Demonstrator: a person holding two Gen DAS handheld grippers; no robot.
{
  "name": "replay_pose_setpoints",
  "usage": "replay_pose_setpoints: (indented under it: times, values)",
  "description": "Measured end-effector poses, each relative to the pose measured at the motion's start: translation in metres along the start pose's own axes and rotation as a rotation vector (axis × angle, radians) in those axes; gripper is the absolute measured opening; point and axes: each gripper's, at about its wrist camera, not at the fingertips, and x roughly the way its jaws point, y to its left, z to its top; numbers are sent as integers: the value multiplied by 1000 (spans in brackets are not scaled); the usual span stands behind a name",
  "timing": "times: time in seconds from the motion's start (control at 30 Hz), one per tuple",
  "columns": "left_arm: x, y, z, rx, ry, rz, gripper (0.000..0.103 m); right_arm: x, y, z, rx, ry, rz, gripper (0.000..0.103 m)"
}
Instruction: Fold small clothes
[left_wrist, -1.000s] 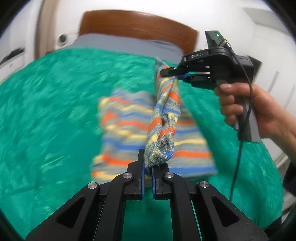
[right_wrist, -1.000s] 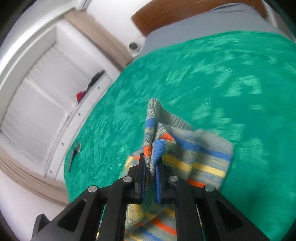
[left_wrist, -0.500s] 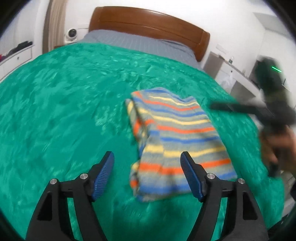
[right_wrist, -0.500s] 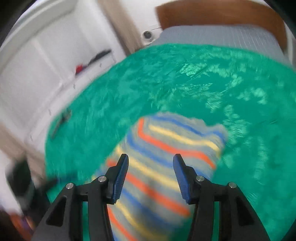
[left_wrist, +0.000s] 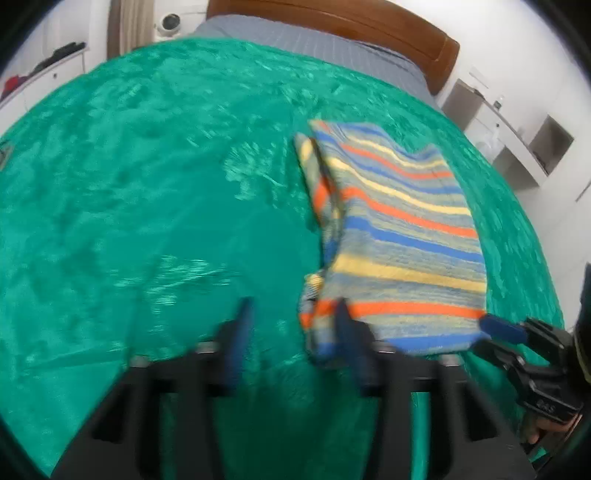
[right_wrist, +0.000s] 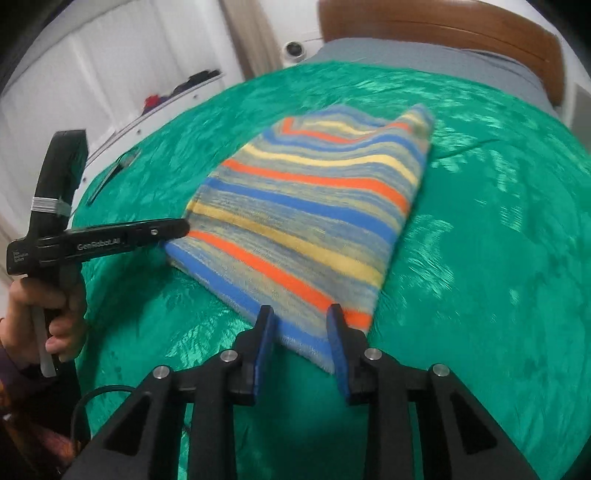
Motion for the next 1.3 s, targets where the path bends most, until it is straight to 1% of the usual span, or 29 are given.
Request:
replay_pose_setpoints:
  times: [0.03, 0.1, 0.17, 0.2, 0.3, 0.33, 0.4, 0.47, 0.53, 0.57, 0.6, 0.63, 0.67, 0.7, 0.73, 0.77, 0.8, 0.87, 0.9, 0.97, 1.03, 1.07, 1.1, 1.13, 1.17, 1.2, 1.23, 1.27, 1.3]
  values:
    - [-7, 1, 1, 4, -15, 6, 83, -6, 1, -2, 5, -8, -9, 56]
    - [-15, 2, 8, 22, -45, -11, 85, -22, 3, -6, 17, -43, -24, 76]
    - [-15, 0, 20, 48, -44, -49, 88, -38, -4, -3, 40, -90, -18, 77]
    - [-11, -2, 28, 60, -35, -62, 89, -38, -7, 1, 53, -92, -13, 77]
    - [13, -12, 56, 110, 10, -97, 92, -39, -24, 25, 129, -102, 12, 77]
    - [28, -15, 66, 135, 36, -94, 92, -37, -32, 33, 155, -106, 29, 77]
    - [51, -18, 78, 155, 86, -95, 92, -24, -48, 54, 216, -105, 56, 77]
    - [72, -19, 86, 146, 143, -120, 92, -4, -68, 70, 290, -95, 94, 78]
    - [82, -19, 93, 135, 155, -149, 92, 20, -85, 82, 375, -74, 128, 78]
    - [85, -20, 96, 135, 151, -155, 92, 36, -96, 87, 438, -65, 166, 78]
    - [89, -22, 99, 134, 151, -160, 91, 47, -101, 90, 469, -52, 191, 78]
    - [92, -23, 101, 129, 155, -171, 81, 61, -107, 92, 511, -33, 214, 77]
    - [94, -23, 101, 123, 162, -191, 67, 74, -110, 96, 538, -22, 245, 76]
    - [97, -25, 100, 116, 176, -223, 33, 82, -107, 99, 531, -20, 268, 68]
    - [98, -26, 99, 112, 183, -234, 20, 88, -101, 104, 499, -10, 267, 49]
    - [96, -27, 97, 110, 172, -225, 19, 92, -89, 108, 442, 19, 221, 36]
    - [92, -29, 96, 117, 151, -217, 18, 92, -78, 111, 384, 29, 162, 32]
    - [77, -35, 93, 148, 98, -199, 17, 77, -49, 116, 245, -4, 27, 28]
    - [69, -38, 95, 156, 75, -199, 17, 65, -34, 117, 190, -42, -10, 28]
    - [49, -44, 100, 172, 19, -208, 17, 43, -17, 120, 132, -118, -38, 28]
    - [37, -48, 105, 177, -9, -227, 19, 23, -10, 124, 115, -178, -41, 28]
    - [35, -51, 109, 180, -9, -231, 22, 14, -10, 125, 124, -204, -40, 28]
    - [38, -53, 110, 185, 1, -208, 35, 11, -14, 128, 140, -212, -33, 28]
    - [43, -54, 109, 191, 11, -171, 54, 12, -22, 129, 168, -198, -25, 32]
    - [49, -55, 107, 199, 15, -112, 63, 18, -34, 128, 205, -156, -29, 38]
    - [52, -53, 102, 206, 9, -53, 69, 22, -45, 125, 230, -126, -47, 57]
    - [50, -51, 96, 208, 0, -16, 69, 26, -59, 117, 272, -87, -105, 80]
    - [44, -48, 90, 209, -15, 0, 72, 24, -67, 109, 295, -80, -136, 83]
    - [37, -47, 84, 212, -32, 12, 80, 18, -72, 101, 313, -84, -152, 84]
